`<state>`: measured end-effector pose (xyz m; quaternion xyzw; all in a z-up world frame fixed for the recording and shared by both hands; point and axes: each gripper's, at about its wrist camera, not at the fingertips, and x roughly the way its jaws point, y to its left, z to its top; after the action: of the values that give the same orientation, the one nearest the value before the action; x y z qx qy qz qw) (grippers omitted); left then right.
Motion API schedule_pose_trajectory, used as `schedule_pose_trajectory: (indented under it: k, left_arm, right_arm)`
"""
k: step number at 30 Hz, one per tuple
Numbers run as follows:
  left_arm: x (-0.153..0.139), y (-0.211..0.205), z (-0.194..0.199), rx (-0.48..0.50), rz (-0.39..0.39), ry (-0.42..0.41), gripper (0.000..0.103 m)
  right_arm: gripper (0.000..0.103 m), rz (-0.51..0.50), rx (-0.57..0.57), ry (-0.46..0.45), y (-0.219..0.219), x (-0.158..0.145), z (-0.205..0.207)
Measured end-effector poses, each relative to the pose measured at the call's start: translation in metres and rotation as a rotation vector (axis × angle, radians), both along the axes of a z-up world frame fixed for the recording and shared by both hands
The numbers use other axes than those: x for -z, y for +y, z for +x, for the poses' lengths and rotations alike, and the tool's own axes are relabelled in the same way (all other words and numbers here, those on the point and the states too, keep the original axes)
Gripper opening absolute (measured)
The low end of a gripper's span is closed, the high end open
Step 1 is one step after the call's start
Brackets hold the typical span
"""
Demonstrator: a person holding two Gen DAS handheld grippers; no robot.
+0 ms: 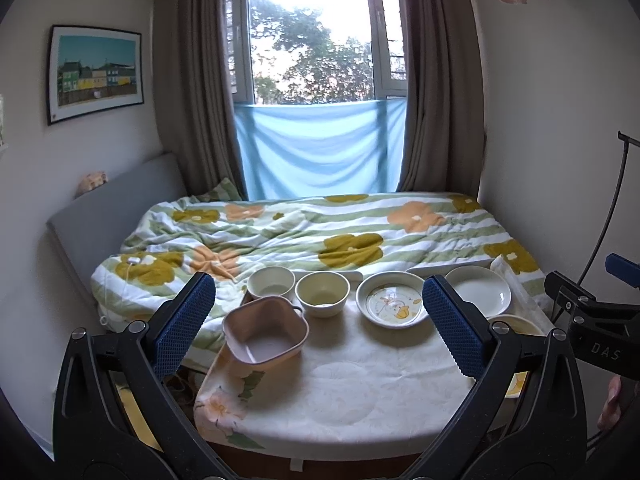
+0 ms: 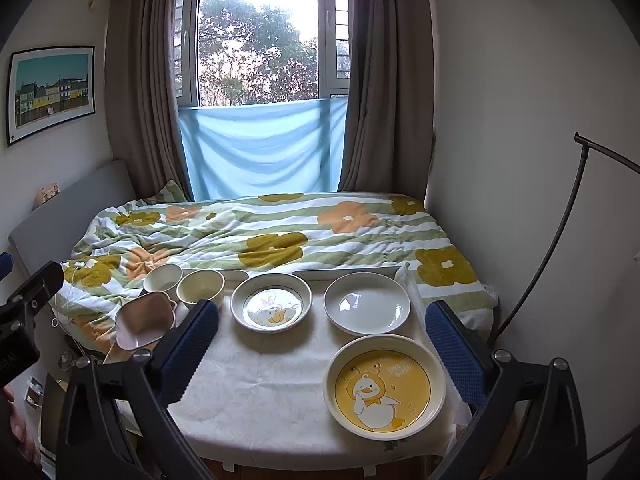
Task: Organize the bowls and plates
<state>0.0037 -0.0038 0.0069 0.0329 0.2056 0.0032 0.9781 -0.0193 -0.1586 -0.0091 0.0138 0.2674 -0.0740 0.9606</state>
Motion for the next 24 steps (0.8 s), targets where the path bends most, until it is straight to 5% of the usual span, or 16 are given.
schedule_pose_trajectory:
  k: [24]
  left_arm:
    - [-0.0004,-0.0016,-0.0029,0.008,-0.001,0.003,0.103]
  right_arm:
    - [0.103,0.003,-0.001,0.003,-0.0023,-0.0003,0.0009]
